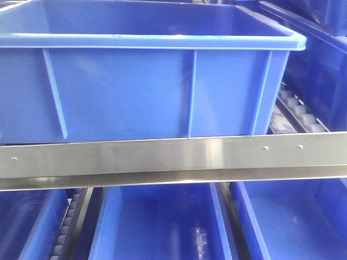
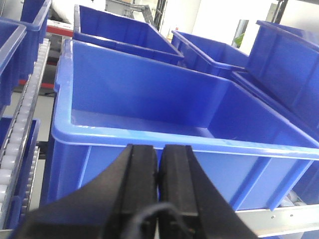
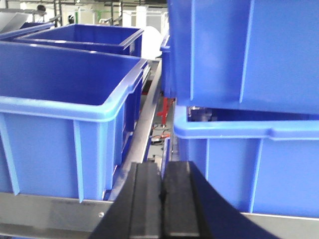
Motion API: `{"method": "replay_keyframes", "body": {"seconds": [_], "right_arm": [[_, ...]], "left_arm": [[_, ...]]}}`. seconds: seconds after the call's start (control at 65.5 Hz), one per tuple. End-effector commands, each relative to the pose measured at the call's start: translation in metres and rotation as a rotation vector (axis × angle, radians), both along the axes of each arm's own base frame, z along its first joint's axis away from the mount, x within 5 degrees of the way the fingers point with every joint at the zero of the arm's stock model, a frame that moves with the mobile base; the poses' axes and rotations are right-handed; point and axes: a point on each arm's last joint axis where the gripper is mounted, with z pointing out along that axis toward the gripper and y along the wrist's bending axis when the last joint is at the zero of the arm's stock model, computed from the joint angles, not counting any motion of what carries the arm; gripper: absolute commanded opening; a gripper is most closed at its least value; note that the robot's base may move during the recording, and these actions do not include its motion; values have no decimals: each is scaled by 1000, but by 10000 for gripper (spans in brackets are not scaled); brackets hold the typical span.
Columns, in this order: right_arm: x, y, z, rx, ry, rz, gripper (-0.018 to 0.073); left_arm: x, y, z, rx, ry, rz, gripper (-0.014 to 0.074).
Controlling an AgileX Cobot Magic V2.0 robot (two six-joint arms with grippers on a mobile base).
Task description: Grab silver tray and place in blue box
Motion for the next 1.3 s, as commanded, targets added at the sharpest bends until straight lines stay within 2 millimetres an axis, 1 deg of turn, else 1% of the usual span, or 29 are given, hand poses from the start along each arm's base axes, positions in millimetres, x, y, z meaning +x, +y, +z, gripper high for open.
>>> {"method": "replay_keyframes", "body": {"seconds": [0.0, 0.199, 0.306, 1.161, 1.283], "right_arm": [[-5, -2, 15, -4, -128, -24, 58], [-5, -2, 16, 53, -138, -21, 58], [-4, -2, 14, 40, -118, -23, 58], [-4, -2, 14, 40, -118, -23, 58], [-4, -2, 14, 40, -118, -23, 58]], "left_arm": [[-2, 0, 17, -45, -97, -9, -6], [-2, 0, 17, -45, -97, -9, -6], [-2, 0, 17, -45, -97, -9, -6], [-2, 0, 17, -44, -95, -8, -6], [-1, 1, 12, 50, -112, 32, -6]]}}
